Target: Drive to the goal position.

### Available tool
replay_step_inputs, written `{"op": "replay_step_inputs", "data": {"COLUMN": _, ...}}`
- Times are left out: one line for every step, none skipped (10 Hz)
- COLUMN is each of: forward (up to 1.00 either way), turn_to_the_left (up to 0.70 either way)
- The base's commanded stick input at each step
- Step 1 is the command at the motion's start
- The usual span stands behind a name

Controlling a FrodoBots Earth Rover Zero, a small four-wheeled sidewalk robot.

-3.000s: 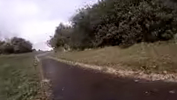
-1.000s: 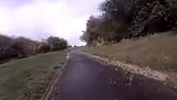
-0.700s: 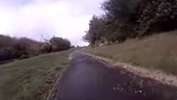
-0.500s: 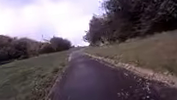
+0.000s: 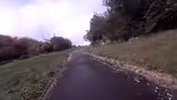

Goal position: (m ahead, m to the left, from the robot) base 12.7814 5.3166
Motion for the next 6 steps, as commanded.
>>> {"op": "replay_step_inputs", "data": {"forward": 0.85, "turn_to_the_left": 0.00}}
{"op": "replay_step_inputs", "data": {"forward": 0.85, "turn_to_the_left": 0.00}}
{"op": "replay_step_inputs", "data": {"forward": 0.85, "turn_to_the_left": 0.00}}
{"op": "replay_step_inputs", "data": {"forward": 0.85, "turn_to_the_left": 0.00}}
{"op": "replay_step_inputs", "data": {"forward": 0.85, "turn_to_the_left": 0.00}}
{"op": "replay_step_inputs", "data": {"forward": 0.85, "turn_to_the_left": 0.00}}
